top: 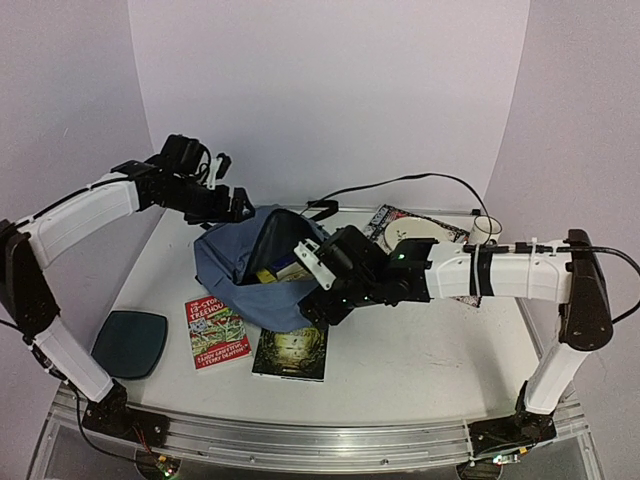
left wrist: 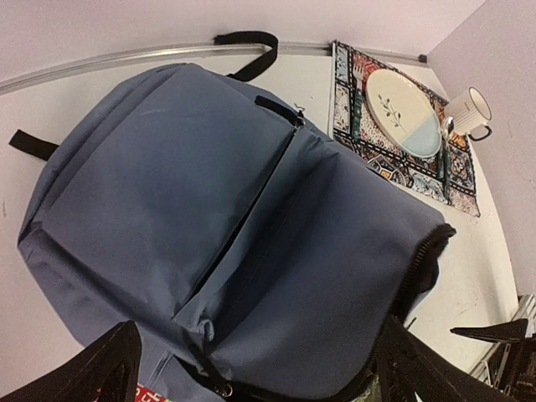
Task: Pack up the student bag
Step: Place the largest pocket of the bag in the student bag, then move the book to the center of the board.
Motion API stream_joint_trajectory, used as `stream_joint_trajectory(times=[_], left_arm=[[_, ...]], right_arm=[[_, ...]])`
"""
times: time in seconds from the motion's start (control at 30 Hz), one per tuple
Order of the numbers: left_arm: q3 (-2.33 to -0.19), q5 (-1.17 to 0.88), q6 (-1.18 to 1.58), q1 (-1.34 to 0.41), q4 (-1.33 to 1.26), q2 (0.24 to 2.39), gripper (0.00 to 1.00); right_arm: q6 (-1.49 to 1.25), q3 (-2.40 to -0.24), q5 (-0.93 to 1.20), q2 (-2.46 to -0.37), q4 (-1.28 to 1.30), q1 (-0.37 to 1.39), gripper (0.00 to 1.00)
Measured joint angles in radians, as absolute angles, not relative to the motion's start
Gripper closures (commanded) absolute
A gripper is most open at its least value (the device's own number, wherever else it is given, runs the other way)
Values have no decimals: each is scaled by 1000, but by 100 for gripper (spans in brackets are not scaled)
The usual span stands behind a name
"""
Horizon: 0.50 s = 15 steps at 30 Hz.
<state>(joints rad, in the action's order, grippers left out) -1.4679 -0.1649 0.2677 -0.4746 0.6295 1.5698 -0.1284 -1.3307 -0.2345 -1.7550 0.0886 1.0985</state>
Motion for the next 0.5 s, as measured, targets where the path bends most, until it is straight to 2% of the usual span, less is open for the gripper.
stream_joint_trajectory(times=[0.27, 0.4, 0.5], left_arm=[[-1252, -60, 428, -434, 637, 1310, 3], [-1145, -22, 497, -416, 657, 1296, 12], [-1070, -16, 532, -415, 669, 1347, 15]], right_arm=[[-245, -1330, -183, -1754, 90, 1098, 7], [-289, -1334, -166, -1763, 89, 1098, 10], [-317, -1336, -156, -1776, 90, 1098, 11]])
